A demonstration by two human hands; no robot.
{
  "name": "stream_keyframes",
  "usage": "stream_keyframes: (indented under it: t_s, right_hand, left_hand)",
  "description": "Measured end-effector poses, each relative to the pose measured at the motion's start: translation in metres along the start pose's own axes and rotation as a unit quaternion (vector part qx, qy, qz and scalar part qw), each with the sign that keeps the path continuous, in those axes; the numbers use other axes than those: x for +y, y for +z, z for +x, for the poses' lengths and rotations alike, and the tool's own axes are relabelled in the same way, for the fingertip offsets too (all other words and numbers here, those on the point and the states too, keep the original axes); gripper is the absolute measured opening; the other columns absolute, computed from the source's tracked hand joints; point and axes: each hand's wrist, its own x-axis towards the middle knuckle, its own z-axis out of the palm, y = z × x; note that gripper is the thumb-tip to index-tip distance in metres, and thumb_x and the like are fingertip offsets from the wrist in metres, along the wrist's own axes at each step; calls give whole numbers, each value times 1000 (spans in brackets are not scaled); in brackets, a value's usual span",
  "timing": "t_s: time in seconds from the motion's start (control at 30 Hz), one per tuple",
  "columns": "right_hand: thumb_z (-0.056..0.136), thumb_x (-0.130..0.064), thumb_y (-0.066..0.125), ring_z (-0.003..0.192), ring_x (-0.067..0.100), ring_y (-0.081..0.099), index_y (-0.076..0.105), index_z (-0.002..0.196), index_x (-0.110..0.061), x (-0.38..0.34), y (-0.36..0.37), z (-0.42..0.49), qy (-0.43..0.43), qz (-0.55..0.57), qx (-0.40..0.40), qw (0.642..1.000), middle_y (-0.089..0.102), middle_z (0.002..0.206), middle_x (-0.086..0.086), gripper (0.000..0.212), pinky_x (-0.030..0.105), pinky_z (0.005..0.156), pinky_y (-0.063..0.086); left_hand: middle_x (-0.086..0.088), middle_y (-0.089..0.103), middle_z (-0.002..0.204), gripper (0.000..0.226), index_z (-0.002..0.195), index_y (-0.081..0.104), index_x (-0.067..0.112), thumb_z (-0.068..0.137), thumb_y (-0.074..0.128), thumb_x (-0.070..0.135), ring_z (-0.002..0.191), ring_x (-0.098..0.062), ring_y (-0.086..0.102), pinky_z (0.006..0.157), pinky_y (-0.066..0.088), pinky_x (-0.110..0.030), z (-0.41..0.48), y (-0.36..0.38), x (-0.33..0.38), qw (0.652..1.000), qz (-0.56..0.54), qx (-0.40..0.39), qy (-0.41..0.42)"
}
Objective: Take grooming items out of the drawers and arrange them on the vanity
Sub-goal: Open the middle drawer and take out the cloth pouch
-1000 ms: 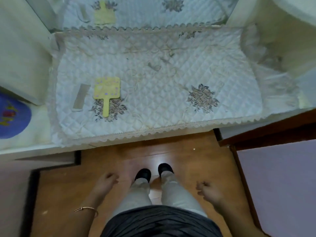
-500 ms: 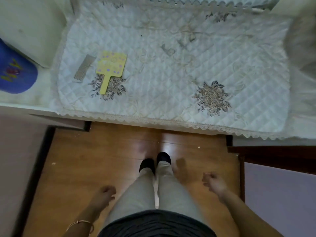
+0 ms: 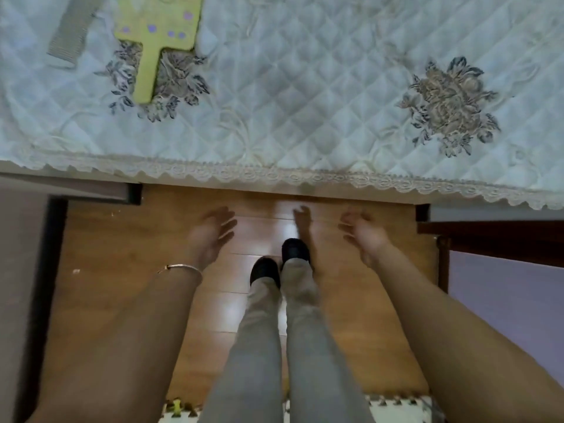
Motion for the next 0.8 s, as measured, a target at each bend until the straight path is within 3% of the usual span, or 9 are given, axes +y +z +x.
stream_keyframes:
  t_s: [0.07, 0.17, 0.23, 0.33, 0.5, 0.57, 0.7, 0.8]
  right_hand:
    - [95, -15, 44, 80, 12, 55, 48, 93, -21, -4, 11, 9, 33, 96, -16, 995, 56, 92, -2, 8, 22, 68, 42]
    - [96, -15, 40, 77, 10, 56, 48, 78, -20, -7, 17, 16, 44, 201, -33, 978, 55, 86, -2, 21, 22, 63, 41]
    - [96, -15, 39, 79, 8, 56, 50, 79, -18, -7, 17, 13, 49, 223, -37, 973, 56, 86, -3, 20, 22, 66, 42]
    - [96, -13, 38, 82, 8, 56, 49, 82, -19, -2, 13, 6, 50, 224, -38, 973, 57, 86, -5, 19, 22, 67, 42]
    - [94, -7, 40, 75, 10, 54, 48, 78, -18, 16, 11, -12, 59, 199, -24, 978, 57, 84, -2, 22, 23, 64, 40]
    - [95, -7, 40, 79, 12, 55, 51, 81, -18, 27, 9, -26, 66, 182, -23, 981, 58, 89, 0, 21, 24, 68, 40]
    - [93, -7, 43, 90, 20, 55, 50, 102, -14, 46, 12, -53, 47, 34, 20, 998, 56, 99, 6, 14, 31, 81, 41]
    - [88, -10, 50, 78, 17, 53, 57, 86, -16, 42, 9, -89, -109, -217, 40, 969, 58, 89, 4, 10, 25, 71, 41]
  left_hand:
    - [-3, 52, 110, 26, 116, 52, 9, 99, 33, 9, 92, -13, 56, 86, 41, -28, 15, 5, 13, 999, -44, -8, 18]
    - [0, 55, 83, 34, 73, 51, 17, 94, 32, -3, 70, -6, 61, 75, 42, -22, 21, 11, 32, 995, -97, -18, -7]
    - [1, 57, 80, 32, 75, 51, 17, 93, 33, -2, 65, -4, 64, 70, 43, -20, 18, 9, 33, 993, -114, -19, -15]
    - [4, 60, 88, 24, 88, 54, 18, 98, 33, 10, 91, -11, 58, 82, 43, -24, 12, 4, 26, 992, -124, -20, -24]
    - [-2, 58, 84, 28, 79, 53, 12, 96, 32, 3, 72, -12, 60, 70, 46, -25, -14, -7, 14, 989, -139, -26, -42]
    - [-2, 58, 87, 31, 81, 54, 14, 93, 29, -1, 77, -14, 62, 68, 45, -25, -24, -16, 3, 992, -108, -42, -43]
    - [1, 61, 87, 24, 82, 57, 18, 94, 40, 6, 85, -15, 59, 76, 43, -27, -66, -31, -7, 999, 14, -36, 1]
    - [4, 64, 87, 13, 90, 61, 15, 91, 51, 7, 85, -10, 61, 73, 49, -17, -116, -42, -3, 977, 128, 3, 169]
